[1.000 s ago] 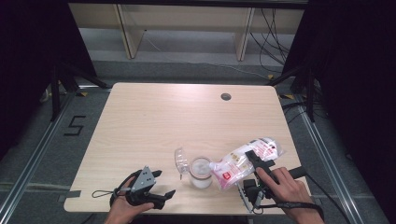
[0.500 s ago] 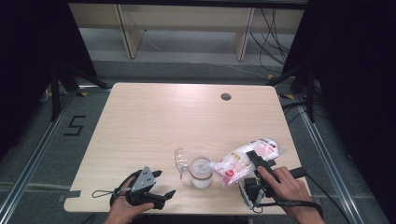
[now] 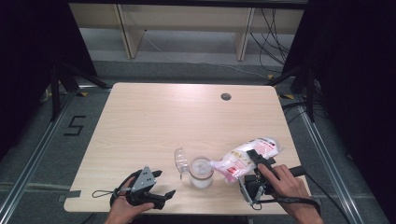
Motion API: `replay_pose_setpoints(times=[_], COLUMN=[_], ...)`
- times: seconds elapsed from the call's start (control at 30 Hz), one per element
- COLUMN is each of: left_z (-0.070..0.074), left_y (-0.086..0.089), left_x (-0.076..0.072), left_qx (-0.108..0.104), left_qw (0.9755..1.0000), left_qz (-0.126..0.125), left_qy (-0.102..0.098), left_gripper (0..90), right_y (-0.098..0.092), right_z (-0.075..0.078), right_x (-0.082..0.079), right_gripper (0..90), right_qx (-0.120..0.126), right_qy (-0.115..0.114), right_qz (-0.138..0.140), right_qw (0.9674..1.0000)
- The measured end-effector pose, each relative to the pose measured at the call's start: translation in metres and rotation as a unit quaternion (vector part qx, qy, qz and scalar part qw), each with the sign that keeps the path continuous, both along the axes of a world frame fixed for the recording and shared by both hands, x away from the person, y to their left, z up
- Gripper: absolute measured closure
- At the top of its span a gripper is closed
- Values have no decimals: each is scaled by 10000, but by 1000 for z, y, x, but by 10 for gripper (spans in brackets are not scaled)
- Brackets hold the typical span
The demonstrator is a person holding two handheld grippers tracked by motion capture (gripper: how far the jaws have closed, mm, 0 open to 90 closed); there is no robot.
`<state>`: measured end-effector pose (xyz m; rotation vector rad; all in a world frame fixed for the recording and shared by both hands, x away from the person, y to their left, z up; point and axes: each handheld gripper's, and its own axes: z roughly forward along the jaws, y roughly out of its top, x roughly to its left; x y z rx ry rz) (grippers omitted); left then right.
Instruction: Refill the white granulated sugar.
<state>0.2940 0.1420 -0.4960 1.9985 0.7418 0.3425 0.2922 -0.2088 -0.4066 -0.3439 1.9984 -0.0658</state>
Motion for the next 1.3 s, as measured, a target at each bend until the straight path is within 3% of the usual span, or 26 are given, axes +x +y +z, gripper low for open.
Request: replay_pose_setpoints(times=[0.3, 0.43, 0.63, 0.87, 0.9, 0.93, 1.0, 1.03, 1.13, 1.3], left_z=[0, 0, 0, 0, 0, 0, 0, 1, 1, 1], left_y=[0, 0, 0, 0, 0, 0, 0, 0, 0, 0], left_x=[0, 0, 0, 0, 0, 0, 0, 0, 0, 0], left_qx=[8, 15, 4, 14, 8, 15, 13, 17, 16, 18], left_qw=[10000, 10000, 10000, 10000, 10000, 10000, 10000, 10000, 10000, 10000], left_qz=[-17, -19, -2, -18, -8, -19, -18, -21, -22, -21], left_qy=[14, 10, -2, 12, 2, 13, 13, 12, 11, 12], left_gripper=[168, 168, 168, 168, 168, 168, 168, 168, 168, 168], right_y=[0, -1, 0, -2, -1, -2, -1, 0, -1, -1], right_z=[1, -1, 1, -1, 1, -1, 0, 2, 0, 1], right_x=[0, -1, 0, -1, 0, -1, 1, 2, 1, 1], right_gripper=[662, 665, 668, 672, 672, 673, 674, 674, 676, 678], right_qx=[21, 175, 84, 198, 99, 207, 175, 19, 70, 60], right_qy=[28, 50, 83, 116, 94, 116, 111, 90, 128, 103], right_qz=[4, -59, 21, -46, 15, -51, 27, 163, 12, 39], right_qw=[10000, 9998, 9999, 9997, 9999, 9997, 9998, 9998, 9999, 9999])
